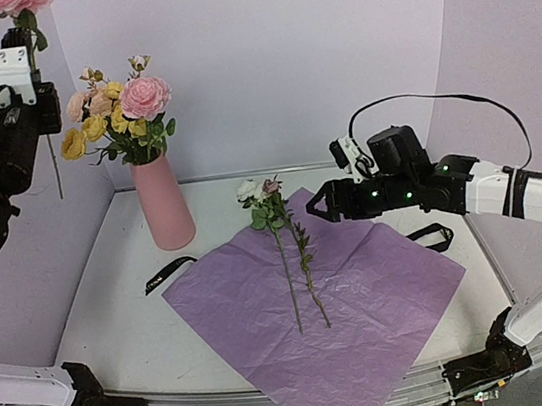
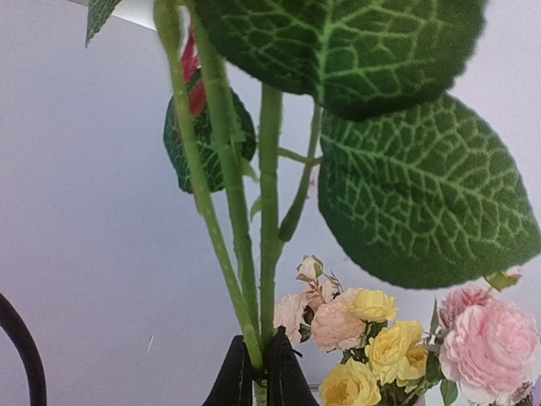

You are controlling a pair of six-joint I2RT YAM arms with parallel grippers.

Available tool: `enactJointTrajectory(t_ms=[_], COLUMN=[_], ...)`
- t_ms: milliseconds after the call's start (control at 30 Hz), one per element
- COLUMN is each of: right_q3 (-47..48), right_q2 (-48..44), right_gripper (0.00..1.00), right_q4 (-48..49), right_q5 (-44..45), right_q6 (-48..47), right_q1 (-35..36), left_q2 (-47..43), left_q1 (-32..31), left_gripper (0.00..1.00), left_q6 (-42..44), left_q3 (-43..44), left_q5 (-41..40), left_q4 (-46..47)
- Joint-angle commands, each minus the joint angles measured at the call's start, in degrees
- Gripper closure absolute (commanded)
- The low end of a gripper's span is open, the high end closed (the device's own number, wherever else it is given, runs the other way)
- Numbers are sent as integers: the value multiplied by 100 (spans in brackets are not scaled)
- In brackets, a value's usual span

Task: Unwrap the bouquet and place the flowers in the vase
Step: Insert the fake flower into the vase.

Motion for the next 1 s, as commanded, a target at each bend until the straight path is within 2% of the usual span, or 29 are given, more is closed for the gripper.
enactJointTrajectory(t_ms=[0, 33, 100, 200, 333, 567, 767, 967], right_q3=[331, 335, 311, 310, 369, 379, 406, 527], right_q2=[97, 78, 41, 43, 33, 22, 82, 181], right_gripper=[25, 25, 25, 25, 25, 25, 25, 25], right_q4=[34, 33, 33, 25, -7, -20, -20, -29], right_q5=[-167, -154, -144, -197, -259, -235, -281, -335], right_q6=[-122, -131, -141, -130, -133, -156, -145, -198], right_q1=[-47, -55, -72, -97, -117, -167, -186, -212], left_q2=[618, 694, 665, 644, 1047, 1320, 1396, 1619], left_q1=[621, 650, 757, 1323, 2462, 3594, 4640, 4916], left_gripper=[100, 100, 100, 100, 100, 100, 100, 100], left_q6=[-1261, -1311, -1348, -1767, -2954, -3774, -5109, -5930], left_q3=[1053, 1104, 893, 820, 1405, 1542, 1345, 1366], left_q5=[650, 533, 439, 744, 1917, 3111, 4503, 4990], left_q4=[-1581, -1722, -1423, -1320, -2171, -2184, -1621, -852])
